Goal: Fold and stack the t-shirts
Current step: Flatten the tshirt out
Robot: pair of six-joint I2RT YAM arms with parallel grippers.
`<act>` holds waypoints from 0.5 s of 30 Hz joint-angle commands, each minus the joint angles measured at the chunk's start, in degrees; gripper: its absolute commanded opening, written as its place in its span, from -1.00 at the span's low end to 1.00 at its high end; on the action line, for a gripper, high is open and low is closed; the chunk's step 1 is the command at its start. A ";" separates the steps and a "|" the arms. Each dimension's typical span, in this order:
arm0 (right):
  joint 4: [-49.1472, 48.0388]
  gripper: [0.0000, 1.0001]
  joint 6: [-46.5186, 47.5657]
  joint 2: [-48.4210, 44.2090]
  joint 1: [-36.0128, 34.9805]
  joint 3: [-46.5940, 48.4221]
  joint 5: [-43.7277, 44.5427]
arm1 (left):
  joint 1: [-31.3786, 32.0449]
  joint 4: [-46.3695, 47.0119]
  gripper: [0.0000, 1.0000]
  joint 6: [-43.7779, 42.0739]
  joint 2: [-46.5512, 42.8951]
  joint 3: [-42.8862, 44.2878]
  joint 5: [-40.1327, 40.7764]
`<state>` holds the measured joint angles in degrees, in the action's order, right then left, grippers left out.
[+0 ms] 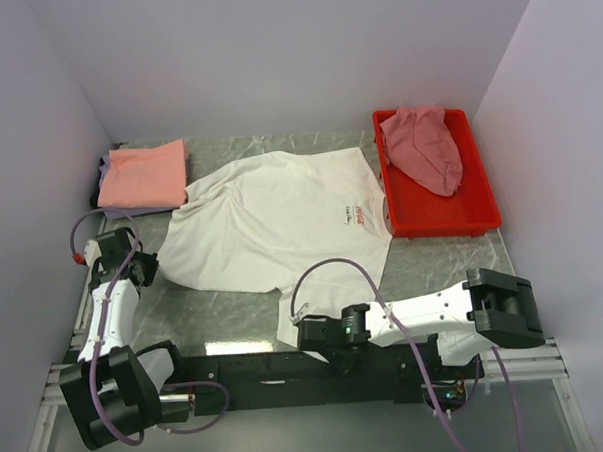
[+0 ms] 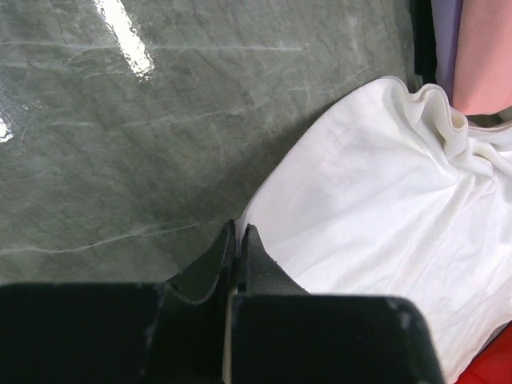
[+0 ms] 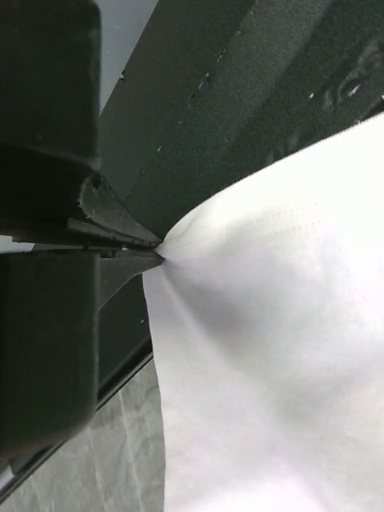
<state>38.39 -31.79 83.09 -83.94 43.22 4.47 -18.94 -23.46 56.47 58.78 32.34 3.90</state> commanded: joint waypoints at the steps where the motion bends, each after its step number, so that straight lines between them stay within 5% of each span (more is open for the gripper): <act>1: 1.42 -1.00 -1.34 1.12 1.41 -0.51 0.97 | 0.04 0.44 -0.99 -0.30 -0.95 0.53 -0.03; 6: 2.04 -1.00 -1.70 -4.14 8.69 0.72 5.89 | 0.13 -0.53 -0.99 -0.22 -2.36 1.32 0.84; 15: 0.02 -1.00 7.00 -14.36 33.73 14.15 13.11 | 2.85 -1.41 -0.99 -0.04 -1.83 8.00 1.37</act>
<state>39.72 -28.62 71.48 -54.96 51.57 11.68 -17.41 -25.21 56.47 57.25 35.79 4.38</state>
